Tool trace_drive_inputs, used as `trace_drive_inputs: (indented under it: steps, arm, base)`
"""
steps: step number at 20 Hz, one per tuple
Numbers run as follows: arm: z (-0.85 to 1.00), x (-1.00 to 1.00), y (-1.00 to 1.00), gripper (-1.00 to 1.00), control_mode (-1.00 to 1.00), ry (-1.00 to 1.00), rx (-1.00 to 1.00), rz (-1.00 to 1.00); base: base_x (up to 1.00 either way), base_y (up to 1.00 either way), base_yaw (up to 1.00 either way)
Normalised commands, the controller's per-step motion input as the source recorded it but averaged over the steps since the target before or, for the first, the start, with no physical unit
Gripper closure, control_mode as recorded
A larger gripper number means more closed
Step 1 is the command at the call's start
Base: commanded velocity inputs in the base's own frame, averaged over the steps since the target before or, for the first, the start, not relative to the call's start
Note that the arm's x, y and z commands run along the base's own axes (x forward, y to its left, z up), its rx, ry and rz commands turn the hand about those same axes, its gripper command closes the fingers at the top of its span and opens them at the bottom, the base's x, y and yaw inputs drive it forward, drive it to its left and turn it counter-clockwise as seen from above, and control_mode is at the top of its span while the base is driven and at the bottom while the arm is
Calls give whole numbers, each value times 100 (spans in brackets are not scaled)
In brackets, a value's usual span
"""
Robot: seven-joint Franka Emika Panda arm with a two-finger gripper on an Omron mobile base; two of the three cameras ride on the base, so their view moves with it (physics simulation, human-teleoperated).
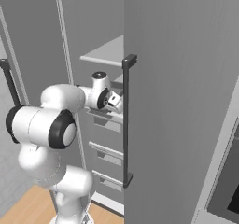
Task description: Take the meat container that has the chicken drumstick and place it on the second highest rack of the freezer. Then take the vegetable container that has the carrot and cucumber and place it on the highest rack of the freezer.
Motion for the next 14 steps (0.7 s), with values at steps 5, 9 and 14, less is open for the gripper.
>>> trace_drive_inputs:
  steps: [5,9,14]
  arm:
    - [-19,50,0,100,-100,0,0,-1]
    - [-19,46,0,100,-100,0,0,0]
    - [-20,45,0,100,-100,0,0,-1]
  base:
    - [0,0,0]
    - [0,0,0]
    - [0,0,0]
